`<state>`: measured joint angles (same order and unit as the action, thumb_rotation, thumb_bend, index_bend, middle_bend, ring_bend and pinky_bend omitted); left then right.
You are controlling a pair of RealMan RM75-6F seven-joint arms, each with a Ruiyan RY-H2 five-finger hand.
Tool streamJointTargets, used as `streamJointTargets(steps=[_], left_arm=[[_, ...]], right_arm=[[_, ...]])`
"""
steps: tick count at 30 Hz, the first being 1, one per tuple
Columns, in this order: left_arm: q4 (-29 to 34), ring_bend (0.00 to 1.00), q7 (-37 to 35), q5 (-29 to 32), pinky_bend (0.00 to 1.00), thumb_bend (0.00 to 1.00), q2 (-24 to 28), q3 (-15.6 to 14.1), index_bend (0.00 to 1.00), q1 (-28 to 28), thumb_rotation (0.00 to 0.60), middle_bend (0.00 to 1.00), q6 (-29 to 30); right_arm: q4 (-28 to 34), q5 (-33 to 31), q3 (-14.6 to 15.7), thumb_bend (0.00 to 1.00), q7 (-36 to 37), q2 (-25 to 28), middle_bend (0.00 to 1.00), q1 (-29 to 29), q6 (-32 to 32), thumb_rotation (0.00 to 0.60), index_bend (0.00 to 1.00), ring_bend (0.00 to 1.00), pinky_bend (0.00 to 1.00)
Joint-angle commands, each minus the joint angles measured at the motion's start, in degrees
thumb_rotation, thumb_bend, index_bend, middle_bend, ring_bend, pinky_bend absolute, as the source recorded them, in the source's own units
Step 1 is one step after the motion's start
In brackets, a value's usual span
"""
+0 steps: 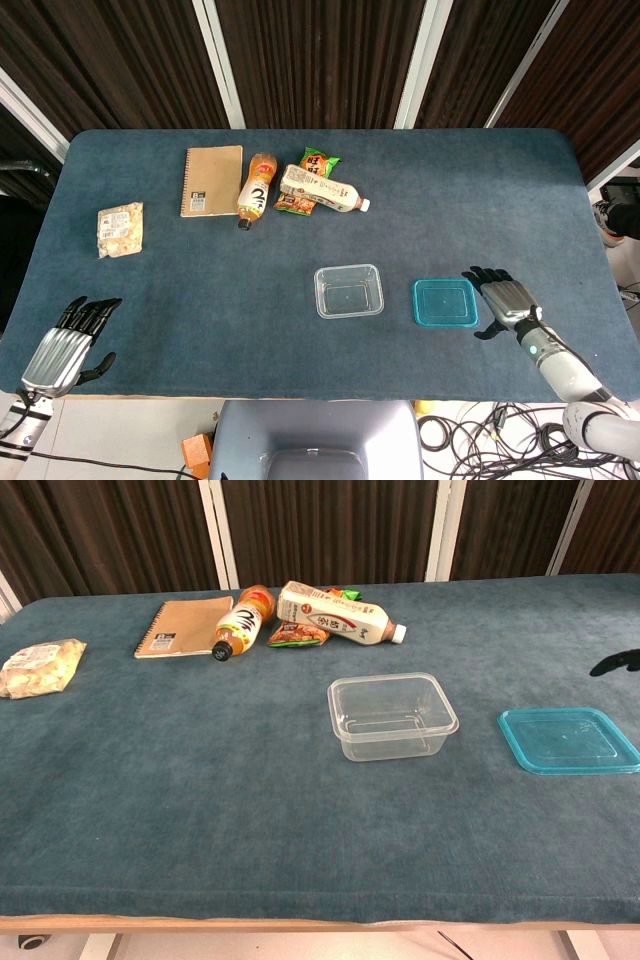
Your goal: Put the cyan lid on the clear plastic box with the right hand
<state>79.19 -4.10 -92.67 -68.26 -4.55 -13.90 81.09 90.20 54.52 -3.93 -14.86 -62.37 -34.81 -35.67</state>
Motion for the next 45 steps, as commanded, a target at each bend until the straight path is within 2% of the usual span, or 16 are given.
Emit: streamJointTargets(steps=[1,8,32,35,39,45], left_arm=[[-1.42,0.14,-0.77,-0.67,0.09,0.32,-0.94,-0.47,0.0,1.1,0.6,0.12,0.97],[-3.11,0.14,-1.85,-0.48,0.09,0.32,-1.89,-0.7,0.0,2.77,0.6,0.12,2.03],[-4.28,0.14,-2.86,0.2,0.09,0.32,-1.41,0.46,0.0,3.05,0.6,0.12,0.36],[-4.34,0.14,-3.01,0.13,0.09,0.32,-1.42,0.55,0.0,3.04,0.6,0.12,0.3],[-4.41,0.15,-3.31,-0.11,0.09,0.32,-1.22,0.43,0.0,3.06,0.6,0.12,0.15],[-4.45,0.15,-3.5,-0.08,0.09,0.32,-0.98,0.6,0.0,3.32,0.6,0.12,0.46]], right_arm=[[-4.73,-3.07,1.61,0.04,0.5,-2.68,0.0,-2.9,2.98,0.6,0.0,0.0,0.0],[-8.31,-7.44,3.53,0.04,-2.84,-6.9,0.0,-6.7,4.08,0.6,0.0,0.0,0.0],[-9.87,-19.61,8.73,0.04,-10.15,-12.87,0.0,-14.75,0.84,0.6,0.0,0.0,0.0],[-10.01,-20.82,9.43,0.04,-10.82,-13.23,0.0,-15.31,0.5,0.6,0.07,0.0,0.0],[-10.2,-22.06,10.05,0.04,-11.2,-13.52,0.01,-15.79,0.16,0.6,0.27,0.0,0.0],[-9.68,-21.26,9.89,0.04,-10.49,-13.35,0.16,-15.5,-1.41,0.6,0.51,0.0,0.0]])
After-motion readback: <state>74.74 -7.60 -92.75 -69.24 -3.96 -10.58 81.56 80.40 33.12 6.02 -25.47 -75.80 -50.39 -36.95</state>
